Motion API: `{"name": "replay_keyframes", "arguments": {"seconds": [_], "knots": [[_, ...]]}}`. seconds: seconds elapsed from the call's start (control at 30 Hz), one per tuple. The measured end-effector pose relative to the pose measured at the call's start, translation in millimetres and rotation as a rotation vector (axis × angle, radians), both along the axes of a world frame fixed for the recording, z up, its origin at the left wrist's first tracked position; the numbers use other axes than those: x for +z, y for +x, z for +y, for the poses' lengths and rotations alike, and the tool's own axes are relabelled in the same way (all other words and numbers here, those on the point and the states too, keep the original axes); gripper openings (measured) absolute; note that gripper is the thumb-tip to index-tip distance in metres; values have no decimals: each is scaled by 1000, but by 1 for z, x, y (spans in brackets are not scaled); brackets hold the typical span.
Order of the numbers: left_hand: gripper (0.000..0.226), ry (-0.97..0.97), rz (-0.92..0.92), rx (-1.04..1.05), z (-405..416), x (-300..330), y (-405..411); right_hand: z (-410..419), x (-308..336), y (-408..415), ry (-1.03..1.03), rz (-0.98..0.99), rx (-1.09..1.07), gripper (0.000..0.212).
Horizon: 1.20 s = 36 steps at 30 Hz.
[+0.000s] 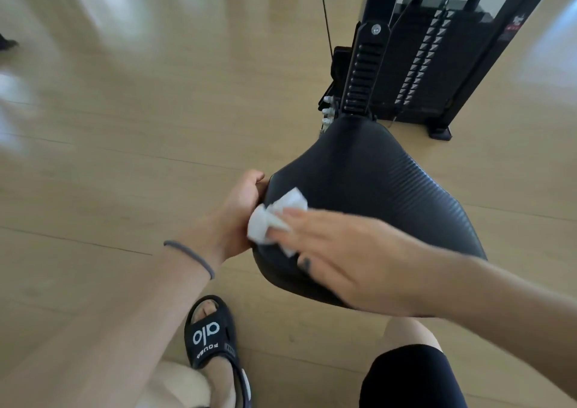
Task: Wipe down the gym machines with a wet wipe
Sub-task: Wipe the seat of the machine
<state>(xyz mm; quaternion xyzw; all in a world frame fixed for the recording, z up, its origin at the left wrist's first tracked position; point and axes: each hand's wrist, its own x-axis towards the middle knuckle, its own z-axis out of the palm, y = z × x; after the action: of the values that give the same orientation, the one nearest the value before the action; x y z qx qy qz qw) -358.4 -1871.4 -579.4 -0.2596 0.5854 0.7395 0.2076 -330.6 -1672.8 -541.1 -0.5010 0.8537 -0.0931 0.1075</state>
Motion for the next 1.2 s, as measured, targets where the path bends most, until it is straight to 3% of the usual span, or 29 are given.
{"name": "replay_keyframes", "arguments": {"seconds": [0.13,0.33,0.47,0.73,0.83,1.0,1.07,1.2], "knots": [[47,-20,25,-20,-1,-3,0,-14,-2,-58,33,-69,-268,53],[48,78,-85,96,-3,2,-3,-21,7,-17,61,-35,-7,60],[55,60,3,77,3,0,0,-38,-8,-79,83,-55,-214,52],[64,-16,-46,101,5,1,3,-6,-3,-157,166,-19,-575,48],[63,-22,-52,96,7,3,1,-22,-6,-134,164,-24,-539,41],[50,21,-53,131,5,5,-2,-34,1,-35,-8,-62,-153,51],[54,38,-61,137,4,5,-3,-26,2,-30,5,-118,-71,52],[63,-21,-29,99,5,-1,-2,-13,-5,-91,51,-94,-333,45]]}}
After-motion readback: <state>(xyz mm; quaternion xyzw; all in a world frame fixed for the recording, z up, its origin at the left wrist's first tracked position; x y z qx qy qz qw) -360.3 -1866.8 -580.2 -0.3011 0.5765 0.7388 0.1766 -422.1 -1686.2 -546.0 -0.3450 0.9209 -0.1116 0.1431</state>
